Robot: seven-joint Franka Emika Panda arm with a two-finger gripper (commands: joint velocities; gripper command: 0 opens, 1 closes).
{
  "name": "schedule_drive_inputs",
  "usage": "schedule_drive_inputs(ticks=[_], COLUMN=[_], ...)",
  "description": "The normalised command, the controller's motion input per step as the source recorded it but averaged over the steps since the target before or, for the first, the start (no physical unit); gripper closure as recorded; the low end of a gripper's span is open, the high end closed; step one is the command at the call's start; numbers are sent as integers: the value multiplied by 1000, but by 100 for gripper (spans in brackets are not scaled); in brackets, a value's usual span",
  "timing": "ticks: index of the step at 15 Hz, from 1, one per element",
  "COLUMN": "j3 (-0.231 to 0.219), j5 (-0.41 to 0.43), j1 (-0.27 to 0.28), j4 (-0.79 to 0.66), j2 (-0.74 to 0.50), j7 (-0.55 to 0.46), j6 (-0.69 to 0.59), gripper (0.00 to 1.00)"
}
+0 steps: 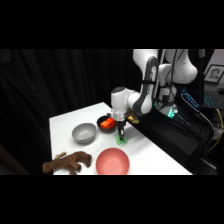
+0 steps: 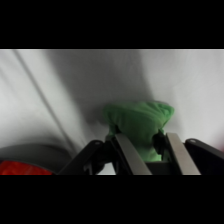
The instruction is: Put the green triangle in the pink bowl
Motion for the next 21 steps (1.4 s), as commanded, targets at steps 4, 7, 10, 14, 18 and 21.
schedule_drive_inputs(ticks=[4, 7, 10, 14, 18, 21], j3=[42, 19, -133, -177, -95, -26], j5=[80, 24, -144, -249, -245, -226], j1=[-18, 9, 139, 138, 59, 12], j4=[57, -21, -99, -89, -77, -125], j2=[114, -52, -257, -390, -419, -472], j7=[3, -20, 61, 88, 102, 111], j6=[120, -13, -204, -362, -343, -319], gripper=[97, 95, 95, 95, 95, 94])
